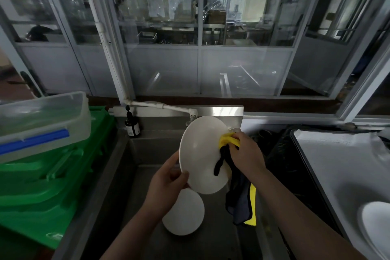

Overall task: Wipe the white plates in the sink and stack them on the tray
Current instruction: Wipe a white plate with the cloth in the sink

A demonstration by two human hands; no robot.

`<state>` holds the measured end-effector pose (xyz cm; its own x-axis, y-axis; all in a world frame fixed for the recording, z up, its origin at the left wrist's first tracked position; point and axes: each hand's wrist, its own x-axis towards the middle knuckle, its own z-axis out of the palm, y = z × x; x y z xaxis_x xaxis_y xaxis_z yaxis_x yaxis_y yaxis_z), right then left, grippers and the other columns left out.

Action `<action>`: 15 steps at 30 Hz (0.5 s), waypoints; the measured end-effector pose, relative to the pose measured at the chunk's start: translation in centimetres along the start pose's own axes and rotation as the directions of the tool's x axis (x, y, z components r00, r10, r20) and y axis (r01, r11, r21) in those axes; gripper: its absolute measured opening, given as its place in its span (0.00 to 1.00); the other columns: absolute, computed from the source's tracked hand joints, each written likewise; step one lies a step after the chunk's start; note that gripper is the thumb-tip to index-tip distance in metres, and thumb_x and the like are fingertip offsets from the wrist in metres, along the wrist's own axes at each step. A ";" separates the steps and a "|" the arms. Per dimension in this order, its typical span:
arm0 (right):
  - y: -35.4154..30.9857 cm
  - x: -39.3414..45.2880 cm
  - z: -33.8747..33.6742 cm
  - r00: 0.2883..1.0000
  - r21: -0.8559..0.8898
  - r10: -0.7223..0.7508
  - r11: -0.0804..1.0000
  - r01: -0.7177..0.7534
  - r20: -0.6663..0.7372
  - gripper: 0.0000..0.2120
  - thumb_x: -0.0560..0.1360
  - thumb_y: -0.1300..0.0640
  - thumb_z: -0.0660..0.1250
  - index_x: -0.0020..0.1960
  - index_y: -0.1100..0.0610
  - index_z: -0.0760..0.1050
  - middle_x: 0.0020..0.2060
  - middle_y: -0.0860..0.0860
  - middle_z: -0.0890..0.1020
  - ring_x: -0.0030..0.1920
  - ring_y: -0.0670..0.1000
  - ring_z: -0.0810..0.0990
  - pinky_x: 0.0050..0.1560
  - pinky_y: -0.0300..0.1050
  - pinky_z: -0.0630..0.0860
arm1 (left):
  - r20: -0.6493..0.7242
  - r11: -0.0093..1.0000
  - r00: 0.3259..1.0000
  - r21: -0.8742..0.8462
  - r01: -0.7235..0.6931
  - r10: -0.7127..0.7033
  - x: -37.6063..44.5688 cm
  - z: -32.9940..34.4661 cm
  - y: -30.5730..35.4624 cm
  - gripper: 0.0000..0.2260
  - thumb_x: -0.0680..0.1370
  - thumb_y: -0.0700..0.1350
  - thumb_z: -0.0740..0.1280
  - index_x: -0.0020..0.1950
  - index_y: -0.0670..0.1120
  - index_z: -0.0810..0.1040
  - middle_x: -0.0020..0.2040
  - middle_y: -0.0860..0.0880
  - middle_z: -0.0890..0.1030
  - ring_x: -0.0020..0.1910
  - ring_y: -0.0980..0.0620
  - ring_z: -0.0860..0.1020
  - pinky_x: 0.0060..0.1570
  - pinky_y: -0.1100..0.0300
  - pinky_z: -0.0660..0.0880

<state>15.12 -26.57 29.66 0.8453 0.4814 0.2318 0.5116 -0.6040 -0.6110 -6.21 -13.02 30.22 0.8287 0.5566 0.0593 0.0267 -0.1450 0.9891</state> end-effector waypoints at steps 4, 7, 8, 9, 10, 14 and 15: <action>-1.2 0.3 -0.3 1.000 0.003 -0.025 1.000 0.025 -0.013 0.12 0.77 0.50 0.62 0.60 0.47 0.73 0.56 0.52 0.79 0.52 0.53 0.79 0.50 0.48 0.77 | 0.022 1.000 1.000 0.008 -0.012 0.012 0.1 0.3 0.3 0.26 0.81 0.36 0.66 0.70 0.64 0.69 0.48 0.47 0.87 0.49 0.48 0.86 0.54 0.43 0.81; -2.1 0.5 -0.1 0.997 -0.010 -0.071 0.997 0.071 -0.025 0.13 0.76 0.48 0.61 0.60 0.46 0.72 0.53 0.51 0.81 0.54 0.55 0.78 0.54 0.54 0.78 | 0.031 1.000 0.999 0.024 -0.011 0.011 0.3 0.4 0.2 0.27 0.81 0.37 0.66 0.69 0.67 0.69 0.48 0.47 0.87 0.49 0.48 0.85 0.55 0.40 0.80; -2.4 0.5 -0.2 0.996 -0.015 -0.090 0.996 0.090 -0.026 0.13 0.77 0.49 0.62 0.61 0.48 0.73 0.54 0.51 0.82 0.54 0.55 0.78 0.55 0.53 0.77 | 0.028 0.999 1.000 0.033 -0.013 0.012 0.4 0.5 0.2 0.27 0.80 0.37 0.66 0.68 0.67 0.69 0.48 0.47 0.87 0.49 0.48 0.86 0.55 0.40 0.80; -2.7 0.6 -0.2 0.994 -0.013 -0.109 0.994 0.109 -0.020 0.13 0.78 0.51 0.63 0.62 0.50 0.74 0.55 0.50 0.81 0.55 0.55 0.78 0.55 0.49 0.76 | 0.027 0.999 1.000 0.041 -0.015 0.014 0.4 0.5 0.3 0.26 0.80 0.38 0.66 0.68 0.67 0.69 0.48 0.48 0.87 0.48 0.48 0.86 0.55 0.41 0.80; -3.0 0.6 -0.3 0.992 -0.011 -0.127 0.992 0.127 -0.011 0.13 0.79 0.53 0.63 0.63 0.51 0.74 0.56 0.50 0.81 0.55 0.54 0.78 0.54 0.44 0.74 | 0.031 0.999 0.999 0.044 -0.018 0.017 0.4 0.5 0.4 0.26 0.81 0.38 0.66 0.68 0.67 0.69 0.48 0.48 0.87 0.48 0.49 0.86 0.55 0.41 0.80; -4.4 0.2 -0.6 0.973 0.004 -0.230 0.973 0.230 0.007 0.13 0.80 0.55 0.63 0.64 0.52 0.74 0.58 0.49 0.80 0.56 0.51 0.77 0.50 0.36 0.67 | 0.066 0.998 0.998 0.056 -0.007 0.003 0.4 0.3 0.7 0.25 0.81 0.39 0.66 0.70 0.64 0.68 0.49 0.49 0.87 0.49 0.50 0.85 0.55 0.42 0.81; -4.8 0.0 -0.7 0.967 -0.001 -0.255 0.967 0.255 0.007 0.13 0.80 0.54 0.63 0.64 0.52 0.75 0.58 0.49 0.81 0.55 0.51 0.77 0.49 0.35 0.64 | 0.068 0.998 0.998 0.055 -0.003 -0.001 0.5 0.2 0.7 0.25 0.81 0.39 0.66 0.71 0.63 0.68 0.49 0.49 0.87 0.49 0.49 0.85 0.55 0.42 0.80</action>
<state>12.75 -24.10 33.12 0.6855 0.6244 0.3745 0.7106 -0.4619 -0.5308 -5.66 -13.05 30.89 0.8650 0.4994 0.0493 0.0547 -0.1916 0.9799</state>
